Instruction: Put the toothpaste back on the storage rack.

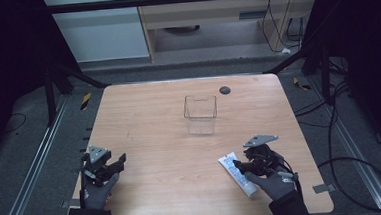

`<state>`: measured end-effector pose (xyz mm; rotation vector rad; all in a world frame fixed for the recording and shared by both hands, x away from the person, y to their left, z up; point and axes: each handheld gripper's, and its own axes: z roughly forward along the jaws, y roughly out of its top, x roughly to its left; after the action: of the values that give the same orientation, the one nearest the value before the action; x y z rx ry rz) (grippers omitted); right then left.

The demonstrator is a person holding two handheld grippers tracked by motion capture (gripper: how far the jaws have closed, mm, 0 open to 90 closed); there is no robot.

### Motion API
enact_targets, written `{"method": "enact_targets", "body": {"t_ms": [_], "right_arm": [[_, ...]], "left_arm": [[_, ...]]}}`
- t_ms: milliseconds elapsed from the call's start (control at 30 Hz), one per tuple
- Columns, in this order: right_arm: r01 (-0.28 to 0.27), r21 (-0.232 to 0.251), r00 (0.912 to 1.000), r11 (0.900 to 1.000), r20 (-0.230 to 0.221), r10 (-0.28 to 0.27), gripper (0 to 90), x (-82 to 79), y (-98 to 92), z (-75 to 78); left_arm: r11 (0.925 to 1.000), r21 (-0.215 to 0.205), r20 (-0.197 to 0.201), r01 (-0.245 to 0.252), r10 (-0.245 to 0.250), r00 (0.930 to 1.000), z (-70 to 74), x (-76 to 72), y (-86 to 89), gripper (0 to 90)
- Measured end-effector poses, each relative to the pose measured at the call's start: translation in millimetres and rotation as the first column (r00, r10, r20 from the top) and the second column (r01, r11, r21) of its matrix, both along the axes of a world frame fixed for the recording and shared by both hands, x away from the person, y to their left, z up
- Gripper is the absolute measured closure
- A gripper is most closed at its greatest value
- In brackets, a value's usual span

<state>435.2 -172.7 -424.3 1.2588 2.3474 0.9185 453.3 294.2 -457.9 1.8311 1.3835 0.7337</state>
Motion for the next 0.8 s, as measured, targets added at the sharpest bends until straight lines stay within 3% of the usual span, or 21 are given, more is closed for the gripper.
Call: {"method": "enact_targets", "body": {"t_ms": [500, 800], "right_arm": [[-0.011, -0.063, 0.9950, 0.998, -0.100, 0.005, 39.3, 9.9, 12.4, -14.5], [-0.011, -0.090, 0.9875, 0.996, -0.157, -0.003, 36.5, 19.6, 22.2, -21.8]], "left_arm": [[1.0000, 0.007, -0.010, 0.000, 0.000, 1.0000, -1.1, 0.8, -0.1, 41.1], [1.0000, 0.005, -0.011, 0.000, 0.000, 0.9999, -1.1, 0.9, 0.0, 40.9]]}}
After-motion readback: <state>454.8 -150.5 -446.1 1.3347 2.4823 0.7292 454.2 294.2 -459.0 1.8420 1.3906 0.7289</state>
